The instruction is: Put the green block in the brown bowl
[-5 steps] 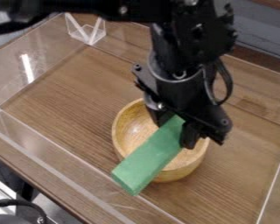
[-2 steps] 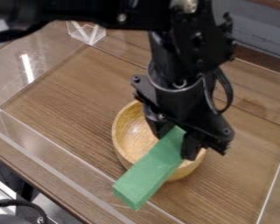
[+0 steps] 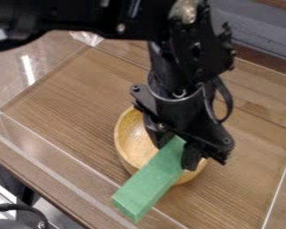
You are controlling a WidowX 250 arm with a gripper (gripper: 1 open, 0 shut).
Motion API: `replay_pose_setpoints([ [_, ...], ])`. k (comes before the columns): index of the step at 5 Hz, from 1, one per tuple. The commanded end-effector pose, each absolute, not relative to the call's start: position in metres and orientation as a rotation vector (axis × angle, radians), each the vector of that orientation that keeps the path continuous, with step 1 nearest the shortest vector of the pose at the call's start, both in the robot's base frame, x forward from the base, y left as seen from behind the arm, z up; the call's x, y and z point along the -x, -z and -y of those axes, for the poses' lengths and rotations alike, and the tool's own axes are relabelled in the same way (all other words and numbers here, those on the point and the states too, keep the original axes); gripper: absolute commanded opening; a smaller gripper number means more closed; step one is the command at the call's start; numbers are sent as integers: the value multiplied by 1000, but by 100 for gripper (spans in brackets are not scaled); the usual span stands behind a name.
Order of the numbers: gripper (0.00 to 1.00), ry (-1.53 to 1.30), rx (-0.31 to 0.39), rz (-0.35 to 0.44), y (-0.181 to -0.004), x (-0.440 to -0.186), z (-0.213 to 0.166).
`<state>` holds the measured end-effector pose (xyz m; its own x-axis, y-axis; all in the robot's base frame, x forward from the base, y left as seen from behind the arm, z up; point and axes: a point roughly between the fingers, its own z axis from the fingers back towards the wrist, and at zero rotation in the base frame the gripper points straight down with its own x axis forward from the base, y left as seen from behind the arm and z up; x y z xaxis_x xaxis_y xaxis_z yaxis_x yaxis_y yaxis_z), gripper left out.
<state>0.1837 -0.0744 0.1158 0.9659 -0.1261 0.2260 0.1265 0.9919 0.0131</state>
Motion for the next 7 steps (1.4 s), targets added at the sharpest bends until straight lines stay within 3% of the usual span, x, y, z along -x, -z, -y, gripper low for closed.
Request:
replay_pose_setpoints([
  [1, 0, 113, 20, 256, -122, -188, 71],
  [7, 0, 82, 61, 214, -111, -192, 65],
])
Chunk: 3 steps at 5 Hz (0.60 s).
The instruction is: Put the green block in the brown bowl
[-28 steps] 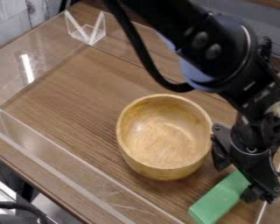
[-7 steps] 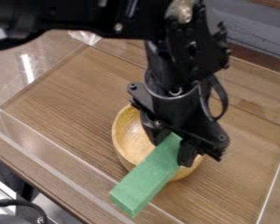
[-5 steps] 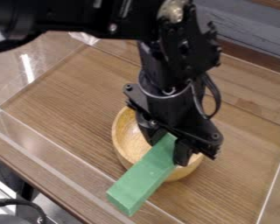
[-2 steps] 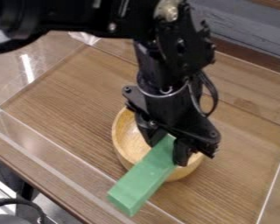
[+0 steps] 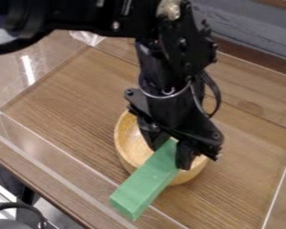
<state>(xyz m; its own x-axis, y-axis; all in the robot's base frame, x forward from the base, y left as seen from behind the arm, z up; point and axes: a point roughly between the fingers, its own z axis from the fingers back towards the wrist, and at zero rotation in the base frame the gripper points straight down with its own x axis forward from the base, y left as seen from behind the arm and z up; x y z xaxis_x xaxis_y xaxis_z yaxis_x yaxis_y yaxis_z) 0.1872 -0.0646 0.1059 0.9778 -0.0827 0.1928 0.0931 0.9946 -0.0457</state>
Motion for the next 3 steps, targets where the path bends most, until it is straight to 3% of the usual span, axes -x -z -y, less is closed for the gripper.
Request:
replay_pose_setpoints([
  [1, 0, 77, 69, 206, -111, -193, 64],
  [3, 0, 67, 84, 189, -111, -194, 63],
])
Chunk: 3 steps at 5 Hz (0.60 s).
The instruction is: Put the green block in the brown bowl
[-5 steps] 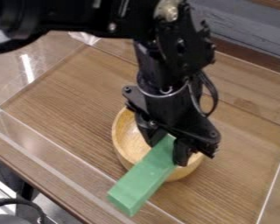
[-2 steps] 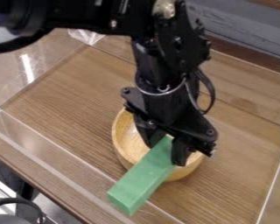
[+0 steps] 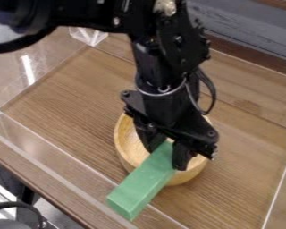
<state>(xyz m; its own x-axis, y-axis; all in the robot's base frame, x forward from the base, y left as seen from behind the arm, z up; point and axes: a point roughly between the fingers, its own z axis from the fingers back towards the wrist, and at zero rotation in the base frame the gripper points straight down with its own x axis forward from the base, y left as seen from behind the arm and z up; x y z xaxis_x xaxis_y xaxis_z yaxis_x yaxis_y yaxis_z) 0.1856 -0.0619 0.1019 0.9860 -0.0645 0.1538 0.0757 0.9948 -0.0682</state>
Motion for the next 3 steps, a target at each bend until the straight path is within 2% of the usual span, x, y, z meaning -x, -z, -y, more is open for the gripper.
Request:
replay_pose_setpoints([
  [1, 0, 63, 90, 188, -114, -194, 62],
  [3, 0, 54, 101, 189, -119, -195, 59],
])
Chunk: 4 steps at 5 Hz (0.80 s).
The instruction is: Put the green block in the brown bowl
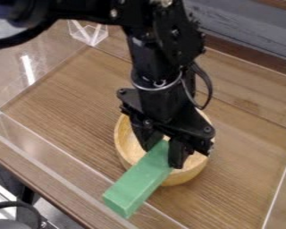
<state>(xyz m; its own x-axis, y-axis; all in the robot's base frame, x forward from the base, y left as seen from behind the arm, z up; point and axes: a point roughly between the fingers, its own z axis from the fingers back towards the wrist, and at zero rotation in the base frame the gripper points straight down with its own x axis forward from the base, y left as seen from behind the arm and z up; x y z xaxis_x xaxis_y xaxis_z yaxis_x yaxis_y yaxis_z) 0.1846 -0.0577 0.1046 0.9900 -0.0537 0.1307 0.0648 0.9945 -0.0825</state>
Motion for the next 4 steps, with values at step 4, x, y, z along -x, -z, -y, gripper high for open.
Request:
replay_pose_setpoints([
  [4, 0, 46, 122, 206, -128, -197, 61],
])
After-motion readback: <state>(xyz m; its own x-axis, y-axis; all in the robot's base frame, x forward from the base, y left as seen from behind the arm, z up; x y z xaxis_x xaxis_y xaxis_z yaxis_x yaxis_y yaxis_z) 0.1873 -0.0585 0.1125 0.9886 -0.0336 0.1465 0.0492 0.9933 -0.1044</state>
